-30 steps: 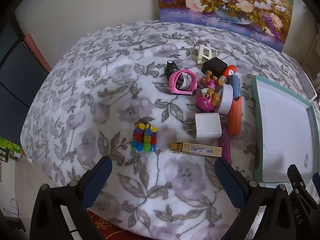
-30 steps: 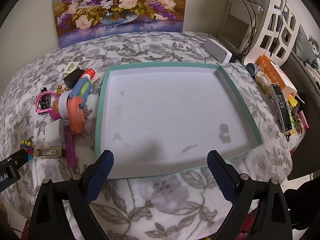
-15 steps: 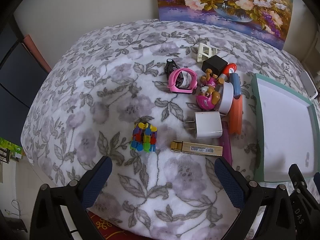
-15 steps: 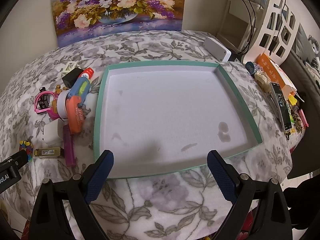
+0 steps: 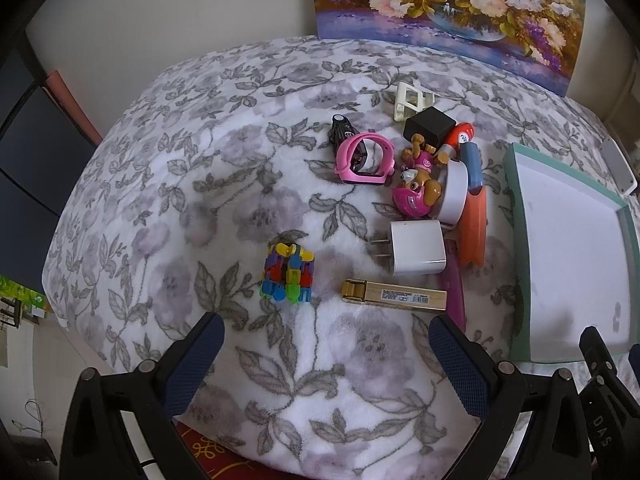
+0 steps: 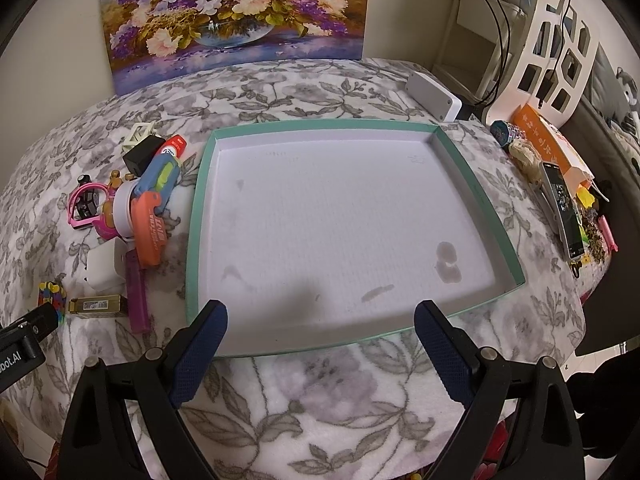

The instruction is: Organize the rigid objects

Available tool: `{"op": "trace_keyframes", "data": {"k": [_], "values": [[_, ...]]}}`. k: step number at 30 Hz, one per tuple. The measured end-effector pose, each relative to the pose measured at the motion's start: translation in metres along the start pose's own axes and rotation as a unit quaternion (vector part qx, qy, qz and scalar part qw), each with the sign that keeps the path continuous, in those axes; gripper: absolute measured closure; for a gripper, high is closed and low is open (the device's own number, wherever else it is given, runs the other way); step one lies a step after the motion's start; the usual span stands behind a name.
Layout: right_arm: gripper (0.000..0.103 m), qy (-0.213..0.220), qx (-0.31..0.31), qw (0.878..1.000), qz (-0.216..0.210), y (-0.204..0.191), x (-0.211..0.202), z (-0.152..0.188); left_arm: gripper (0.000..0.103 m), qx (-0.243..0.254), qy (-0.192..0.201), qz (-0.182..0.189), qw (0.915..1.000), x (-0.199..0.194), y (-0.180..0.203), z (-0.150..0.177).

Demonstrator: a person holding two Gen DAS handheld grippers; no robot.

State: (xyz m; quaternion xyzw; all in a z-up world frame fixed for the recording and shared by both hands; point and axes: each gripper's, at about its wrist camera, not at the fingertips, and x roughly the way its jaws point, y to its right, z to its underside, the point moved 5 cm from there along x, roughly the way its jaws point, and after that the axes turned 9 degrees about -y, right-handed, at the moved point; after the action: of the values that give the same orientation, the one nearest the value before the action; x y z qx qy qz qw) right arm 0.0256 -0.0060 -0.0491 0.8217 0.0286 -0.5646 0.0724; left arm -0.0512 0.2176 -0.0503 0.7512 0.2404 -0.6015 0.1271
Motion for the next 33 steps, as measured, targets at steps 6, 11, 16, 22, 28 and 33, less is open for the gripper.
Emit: {"op": "trace_keyframes", "data": {"k": [6,11,16,22,28,33], "values": [[0.008,-0.001,0.000,1.000,0.001,-0.0005,0.0007,-0.0003,0.000,0.001,-0.001,0.000,1.0000,0.0011,-0.0004,0.0003],[0.008,-0.001,0.002,1.000,0.000,-0.0012,0.0014,0.0000,0.000,0.001,-0.001,-0.001,1.0000,0.0004,0.0000,-0.0003],[0.008,-0.002,0.004,1.000,-0.003,-0.0007,0.0009,-0.0001,0.000,0.002,-0.002,-0.002,1.0000,0.0008,-0.0001,0.0004],[0.008,-0.003,0.004,1.000,-0.004,0.0006,0.0003,-0.0002,0.000,0.002,-0.003,-0.002,1.0000,0.0008,0.0003,-0.0001],[0.008,-0.003,0.005,1.000,-0.005,0.0007,-0.0001,0.0000,0.000,0.002,-0.003,-0.003,1.0000,0.0013,0.0002,0.0009],[0.008,-0.003,0.004,1.000,-0.004,0.0009,0.0001,-0.0002,0.000,0.003,-0.004,-0.003,1.0000,0.0012,0.0008,0.0000]]}}
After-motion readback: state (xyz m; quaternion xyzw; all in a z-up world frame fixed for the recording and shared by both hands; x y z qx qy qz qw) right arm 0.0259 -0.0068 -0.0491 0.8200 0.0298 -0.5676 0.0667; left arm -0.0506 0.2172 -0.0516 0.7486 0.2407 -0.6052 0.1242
